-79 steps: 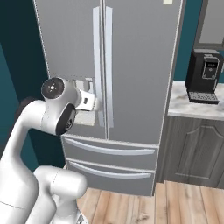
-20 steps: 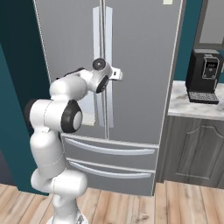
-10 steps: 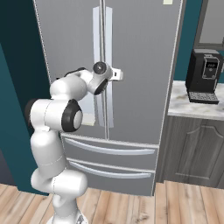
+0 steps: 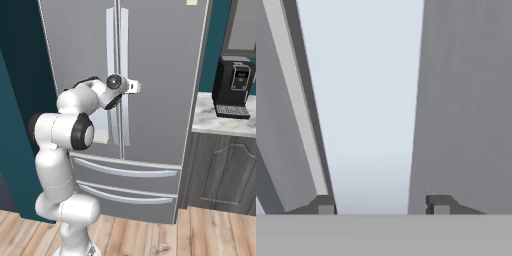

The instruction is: Retrieve the apple and peach from the fridge and place them into the bowl on the dining table.

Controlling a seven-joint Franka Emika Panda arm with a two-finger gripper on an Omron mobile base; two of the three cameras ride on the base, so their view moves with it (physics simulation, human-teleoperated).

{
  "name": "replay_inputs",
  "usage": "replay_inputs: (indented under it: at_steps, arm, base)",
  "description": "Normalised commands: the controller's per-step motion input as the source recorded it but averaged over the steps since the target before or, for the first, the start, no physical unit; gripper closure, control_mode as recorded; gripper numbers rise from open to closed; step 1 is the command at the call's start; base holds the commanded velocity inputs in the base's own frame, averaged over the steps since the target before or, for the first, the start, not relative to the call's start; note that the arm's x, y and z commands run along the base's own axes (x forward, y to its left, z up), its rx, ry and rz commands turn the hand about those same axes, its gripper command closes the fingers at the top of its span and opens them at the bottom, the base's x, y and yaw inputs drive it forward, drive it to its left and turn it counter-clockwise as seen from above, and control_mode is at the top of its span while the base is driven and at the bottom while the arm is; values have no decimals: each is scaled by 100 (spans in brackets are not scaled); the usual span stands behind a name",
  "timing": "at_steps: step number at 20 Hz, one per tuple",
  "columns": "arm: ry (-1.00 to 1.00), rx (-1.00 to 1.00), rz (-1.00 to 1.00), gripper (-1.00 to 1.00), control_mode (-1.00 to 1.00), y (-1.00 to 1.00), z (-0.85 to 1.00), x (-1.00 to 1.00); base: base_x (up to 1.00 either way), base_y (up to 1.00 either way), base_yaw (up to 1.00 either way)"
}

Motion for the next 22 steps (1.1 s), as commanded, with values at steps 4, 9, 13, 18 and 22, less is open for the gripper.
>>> replay_inputs:
  at_steps: [4, 9, 13, 18, 22]
  arm:
    - [0, 0, 0, 100, -100, -1, 0, 20]
    - [0, 0, 0, 100, -100, -37, 11, -59]
    - [2, 0, 0, 100, -100, -59, 20, -83]
    - [2, 0, 0, 100, -100, -89, 19, -84]
    - [6, 0, 0, 100, -100, -97, 22, -78]
  base:
    - [0, 0, 0]
    - [0, 0, 0]
    - [0, 0, 0]
    - [0, 0, 0]
    - [0, 0, 0]
